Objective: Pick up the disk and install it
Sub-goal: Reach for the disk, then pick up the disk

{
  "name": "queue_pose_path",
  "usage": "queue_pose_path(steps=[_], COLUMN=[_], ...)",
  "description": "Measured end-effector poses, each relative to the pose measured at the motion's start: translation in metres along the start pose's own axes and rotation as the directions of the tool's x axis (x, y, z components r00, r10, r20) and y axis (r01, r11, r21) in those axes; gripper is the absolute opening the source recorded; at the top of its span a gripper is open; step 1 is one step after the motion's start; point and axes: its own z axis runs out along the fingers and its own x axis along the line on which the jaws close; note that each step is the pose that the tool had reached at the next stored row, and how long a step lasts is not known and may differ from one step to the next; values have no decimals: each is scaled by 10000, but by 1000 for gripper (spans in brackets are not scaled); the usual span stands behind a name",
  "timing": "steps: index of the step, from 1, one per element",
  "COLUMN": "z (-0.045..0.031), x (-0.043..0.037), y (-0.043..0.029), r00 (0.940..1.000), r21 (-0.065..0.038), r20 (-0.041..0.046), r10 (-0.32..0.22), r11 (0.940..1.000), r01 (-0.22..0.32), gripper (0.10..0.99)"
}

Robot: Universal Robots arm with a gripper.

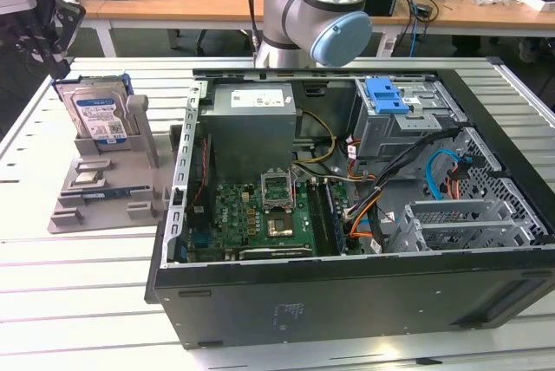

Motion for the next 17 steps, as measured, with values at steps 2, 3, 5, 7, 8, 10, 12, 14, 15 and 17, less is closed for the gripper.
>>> queue_pose_path(steps=[2,3,5,7,8,10,12,14,15,17], z=[1,1,1,2,2,1,2,1,2,2], x=[0,0,0,1,1,0,0,0,0,0], y=[0,0,0,1,1,1,1,1,1,1], r00=[10000,10000,10000,9994,9989,9977,9958,9924,9895,9829], r21=[0,0,0,-9,-12,-17,-23,-32,-38,-50], r20=[0,0,-1,-9,-12,-19,-26,-34,-40,-50], r10=[0,0,-32,-338,-469,-670,-912,-1233,-1445,-1843], r11=[10000,10000,10000,9994,9989,9977,9958,9924,9895,9829], r01=[0,0,32,338,469,670,912,1233,1445,1843], gripper=[106,106,106,106,106,106,106,106,106,106])
